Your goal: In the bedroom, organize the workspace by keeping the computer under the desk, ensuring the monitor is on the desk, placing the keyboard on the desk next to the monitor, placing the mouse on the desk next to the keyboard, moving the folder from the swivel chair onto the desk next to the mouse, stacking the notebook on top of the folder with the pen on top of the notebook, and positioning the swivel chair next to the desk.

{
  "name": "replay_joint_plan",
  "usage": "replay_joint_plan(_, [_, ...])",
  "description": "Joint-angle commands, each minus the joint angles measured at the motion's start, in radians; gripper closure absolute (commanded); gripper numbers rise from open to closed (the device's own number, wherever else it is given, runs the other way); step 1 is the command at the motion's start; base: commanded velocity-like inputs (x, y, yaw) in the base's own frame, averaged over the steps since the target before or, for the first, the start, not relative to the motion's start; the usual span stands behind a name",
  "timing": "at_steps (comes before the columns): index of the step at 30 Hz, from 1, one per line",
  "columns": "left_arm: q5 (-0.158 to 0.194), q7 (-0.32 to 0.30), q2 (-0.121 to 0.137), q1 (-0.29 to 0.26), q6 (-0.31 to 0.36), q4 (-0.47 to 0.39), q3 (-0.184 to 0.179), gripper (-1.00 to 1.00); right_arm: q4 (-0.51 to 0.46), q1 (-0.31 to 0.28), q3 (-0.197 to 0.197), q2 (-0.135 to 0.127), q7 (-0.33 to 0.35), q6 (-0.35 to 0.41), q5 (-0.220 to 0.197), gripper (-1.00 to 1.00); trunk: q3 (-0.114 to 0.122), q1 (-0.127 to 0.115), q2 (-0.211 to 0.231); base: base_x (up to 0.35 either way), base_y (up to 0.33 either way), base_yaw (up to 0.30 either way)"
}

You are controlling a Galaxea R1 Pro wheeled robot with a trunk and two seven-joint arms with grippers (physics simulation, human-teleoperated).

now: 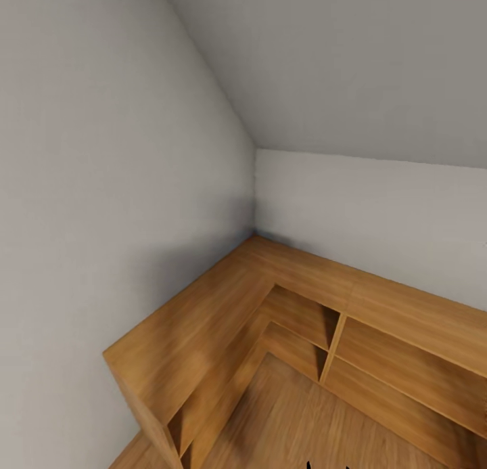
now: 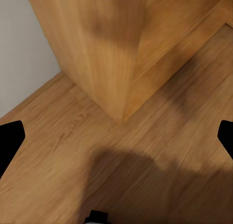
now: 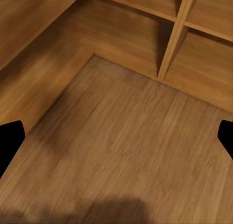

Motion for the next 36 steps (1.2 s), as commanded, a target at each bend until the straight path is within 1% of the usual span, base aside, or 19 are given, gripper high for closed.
replay_joint_plan(1, [-0.010,0.000,-0.001,-0.001,-0.003,0.000,0.009,-1.00,0.000,-0.001,0.008,0.000,-0.009,-0.002,-0.002,-1.00,-0.002,0.001,-0.002,0.005,0.005,-0.065])
replay_joint_plan(7, [-0.010,0.000,-0.003,-0.001,-0.003,0.000,0.012,-1.00,0.000,-0.001,0.007,0.000,-0.009,-0.002,-0.002,-1.00,-0.002,0.001,-0.002,0.003,0.002,-0.159])
replay_joint_plan(17, [-0.010,-0.001,-0.010,0.000,-0.002,0.005,0.014,-1.00,0.001,-0.001,-0.002,-0.002,-0.010,-0.002,-0.003,-1.00,-0.002,0.001,-0.002,0.000,0.000,-0.238])
replay_joint_plan(21, [-0.010,-0.001,-0.014,0.000,-0.002,0.040,0.013,-1.00,0.001,-0.001,-0.030,-0.003,-0.010,-0.002,-0.005,-1.00,-0.002,0.001,-0.002,0.000,0.000,-0.251])
replay_joint_plan(25, [-0.010,0.000,-0.016,0.000,-0.001,0.057,0.012,-1.00,0.001,-0.001,-0.065,-0.004,-0.009,-0.002,-0.007,-1.00,-0.002,0.001,-0.002,0.000,0.000,-0.252])
replay_joint_plan(27, [-0.009,0.000,-0.015,0.000,-0.001,0.063,0.012,-1.00,0.001,-0.001,-0.083,-0.004,-0.009,-0.002,-0.007,-1.00,-0.008,0.008,-0.016,0.000,0.000,-0.252])
replay_joint_plan(29, [-0.009,0.000,-0.015,0.000,-0.001,0.065,0.011,-1.00,0.001,-0.001,-0.090,-0.004,-0.009,-0.002,-0.008,-1.00,-0.015,0.016,-0.030,0.000,0.000,-0.252])
replay_joint_plan(36, [-0.007,0.001,-0.014,0.000,0.000,0.068,0.011,-1.00,0.000,-0.001,-0.101,-0.006,-0.009,-0.002,-0.008,-1.00,-0.037,0.043,-0.079,0.000,0.000,-0.253])
